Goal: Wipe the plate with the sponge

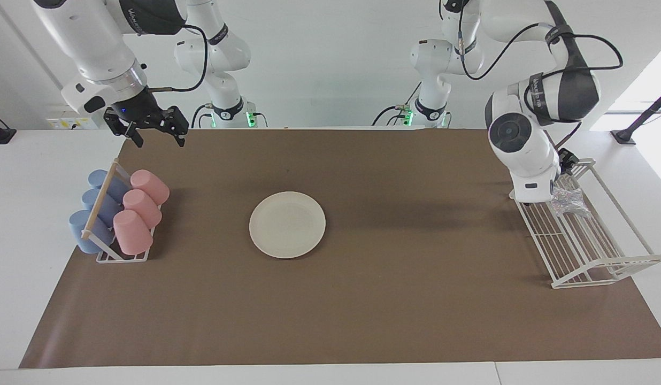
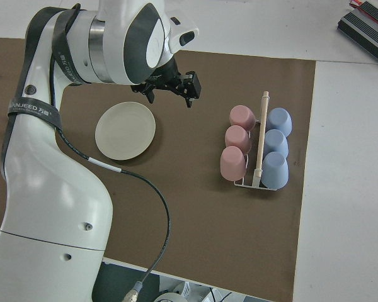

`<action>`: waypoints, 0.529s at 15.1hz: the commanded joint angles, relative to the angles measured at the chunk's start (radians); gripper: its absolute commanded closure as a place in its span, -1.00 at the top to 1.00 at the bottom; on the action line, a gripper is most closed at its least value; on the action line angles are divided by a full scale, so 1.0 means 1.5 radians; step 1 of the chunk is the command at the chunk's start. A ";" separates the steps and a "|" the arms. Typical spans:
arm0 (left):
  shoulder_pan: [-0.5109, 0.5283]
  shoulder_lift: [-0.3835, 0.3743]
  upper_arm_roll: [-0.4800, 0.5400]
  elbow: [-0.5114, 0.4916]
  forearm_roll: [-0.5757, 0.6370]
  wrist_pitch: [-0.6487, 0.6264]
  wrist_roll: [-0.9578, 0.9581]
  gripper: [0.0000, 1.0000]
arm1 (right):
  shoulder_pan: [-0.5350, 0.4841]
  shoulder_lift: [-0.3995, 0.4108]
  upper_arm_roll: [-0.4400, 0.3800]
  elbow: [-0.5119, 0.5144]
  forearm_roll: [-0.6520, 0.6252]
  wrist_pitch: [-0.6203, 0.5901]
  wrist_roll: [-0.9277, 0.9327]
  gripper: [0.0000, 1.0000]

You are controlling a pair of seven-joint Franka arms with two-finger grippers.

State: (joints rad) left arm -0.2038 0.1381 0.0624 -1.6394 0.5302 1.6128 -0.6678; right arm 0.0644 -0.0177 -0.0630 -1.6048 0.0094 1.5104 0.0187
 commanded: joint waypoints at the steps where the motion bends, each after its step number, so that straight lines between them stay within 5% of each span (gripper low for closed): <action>1: 0.038 -0.058 0.002 0.003 -0.100 0.003 0.092 1.00 | 0.004 -0.017 -0.002 -0.020 0.008 0.010 0.018 1.00; 5: 0.049 -0.088 -0.001 0.009 -0.179 -0.038 0.198 1.00 | 0.004 -0.017 -0.002 -0.021 0.008 0.010 0.018 1.00; 8: 0.067 -0.089 0.003 0.026 -0.321 -0.099 0.303 1.00 | 0.005 -0.017 -0.002 -0.021 0.008 0.010 0.019 1.00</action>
State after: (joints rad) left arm -0.1318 0.0018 0.0673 -1.6218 0.1715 1.5274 -0.3219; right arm 0.0644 -0.0178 -0.0630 -1.6051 0.0094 1.5104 0.0222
